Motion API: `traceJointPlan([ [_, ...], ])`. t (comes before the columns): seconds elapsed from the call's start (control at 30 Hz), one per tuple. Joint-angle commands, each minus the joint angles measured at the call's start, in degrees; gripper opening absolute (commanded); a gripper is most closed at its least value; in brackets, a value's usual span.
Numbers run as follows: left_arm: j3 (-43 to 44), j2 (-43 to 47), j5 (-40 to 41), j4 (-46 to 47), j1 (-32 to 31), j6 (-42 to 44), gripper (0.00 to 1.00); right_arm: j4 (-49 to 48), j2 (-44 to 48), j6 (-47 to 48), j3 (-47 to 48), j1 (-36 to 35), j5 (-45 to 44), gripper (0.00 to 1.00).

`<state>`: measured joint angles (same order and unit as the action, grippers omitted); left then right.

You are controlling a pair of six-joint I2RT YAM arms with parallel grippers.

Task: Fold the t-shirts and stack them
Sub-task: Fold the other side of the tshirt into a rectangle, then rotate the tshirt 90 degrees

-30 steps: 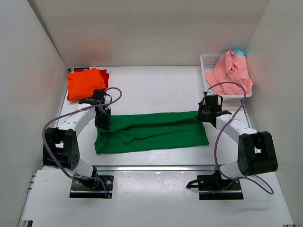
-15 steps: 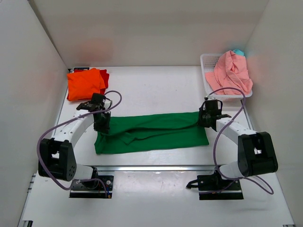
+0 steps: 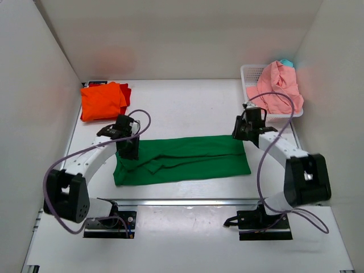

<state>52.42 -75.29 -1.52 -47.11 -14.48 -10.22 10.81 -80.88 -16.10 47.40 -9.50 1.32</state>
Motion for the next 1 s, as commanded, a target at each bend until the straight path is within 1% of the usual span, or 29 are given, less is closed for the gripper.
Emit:
traceJointPlan([
  [0.0,-3.0,-4.8,0.5,7.5,-2.7,-5.4,0.35,-2.4,-7.9,3.2,5.2,-1.1,4.1,0.21],
  [0.1,-1.5,-12.6,1.4,11.2,-4.0,-6.8,0.32,1.0,-13.3,3.5,7.8,-2.1,4.4,0.19],
  [0.17,1.4,-20.4,1.2,12.1,-4.2,-7.1,0.3,3.4,-14.2,2.3,6.8,-2.6,2.3,0.14],
  [0.2,5.3,-26.0,0.3,11.7,-4.2,-6.3,0.26,3.8,-13.4,0.6,4.5,-3.0,1.9,0.15],
  [0.23,10.9,-28.7,-0.1,9.5,-4.5,-6.0,0.24,3.7,-11.6,-0.4,1.1,-3.1,1.8,0.15],
  [0.27,14.1,-33.7,-0.4,8.1,-4.6,-5.1,0.24,3.2,-10.6,-2.4,-0.8,-3.6,1.8,0.15],
  [0.3,21.2,-36.8,-0.9,5.4,-5.0,-4.2,0.25,3.3,-8.5,-4.6,-4.2,-3.9,1.6,0.15],
  [0.33,28.5,-41.9,-0.8,2.3,-5.1,-4.1,0.25,3.5,-6.2,-5.7,-7.5,-5.3,1.2,0.15],
  [0.37,32.9,-46.0,-0.4,1.2,-5.5,-3.8,0.26,3.6,-5.1,-8.1,-9.4,-7.2,0.9,0.15],
  [0.4,41.3,-50.7,-0.8,-1.6,-6.1,-3.4,0.25,3.2,-2.9,-11.4,-12.3,-9.5,0.9,0.16],
  [0.43,51.2,-53.5,-2.2,-5.1,-6.1,-3.0,0.25,2.4,-0.7,-14.7,-15.6,-10.2,1.0,0.16],
  [0.47,57.6,-59.6,-2.5,-7.6,-6.2,-2.9,0.24,-0.2,0.4,-16.8,-17.1,-12.7,3.1,0.16],
  [0.5,71.8,-67.3,-3.1,-13.6,-6.1,-2.2,0.26,-2.8,2.4,-20.5,-19.7,-15.1,3.7,0.16],
  [0.53,91.1,-72.2,-3.5,-21.1,-6.7,-2.0,0.28,-4.2,3.6,-24.8,-21.3,-17.3,4.4,0.15],
  [0.57,96.6,-78.6,-4.4,-22.4,-6.2,-3.4,0.28,-7.3,4.1,-26.1,-21.6,-21.2,4.2,0.14],
  [0.6,95.3,-78.7,-7.8,-18.1,-5.3,-5.4,0.25,-8.6,4.4,-29.1,-21.7,-25.7,2.1,0.14],
  [0.63,92.9,-78.4,-9.7,-14.2,-4.6,-6.8,0.25,-9.7,3.5,-30.8,-20.4,-27.6,1.3,0.14],
  [0.7,92.9,-78.9,-10.5,-10.8,-4.5,-7.4,0.27,-13.7,2.1,-32.3,-19.0,-34.2,0.9,0.14],
  [0.77,95.4,-80.4,-12.0,-9.4,-4.9,-8.0,0.29,-17.2,-1.0,-31.9,-17.3,-37.4,1.4,0.15],
  [0.8,96.3,-80.8,-13.3,-7.8,-4.9,-8.6,0.31,-17.4,-3.5,-31.4,-15.4,-39.1,1.5,0.17],
  [0.83,95.4,-80.5,-14.2,-5.8,-5.1,-9.3,0.33,-16.9,-5.9,-30.4,-13.7,-40.8,1.2,0.17],
  [0.87,94.0,-80.0,-14.8,-3.2,-5.2,-9.6,0.35,-17.1,-8.1,-30.1,-12.2,-40.7,2.4,0.19],
  [0.93,93.4,-80.2,-16.8,0.2,-5.3,-10.3,0.37,-17.0,-10.2,-28.8,-10.8,-42.8,2.7,0.2],
  [0.97,94.4,-80.5,-17.1,1.6,-5.6,-10.3,0.37,-16.9,-10.6,-28.8,-10.7,-43.8,2.5,0.2],
])
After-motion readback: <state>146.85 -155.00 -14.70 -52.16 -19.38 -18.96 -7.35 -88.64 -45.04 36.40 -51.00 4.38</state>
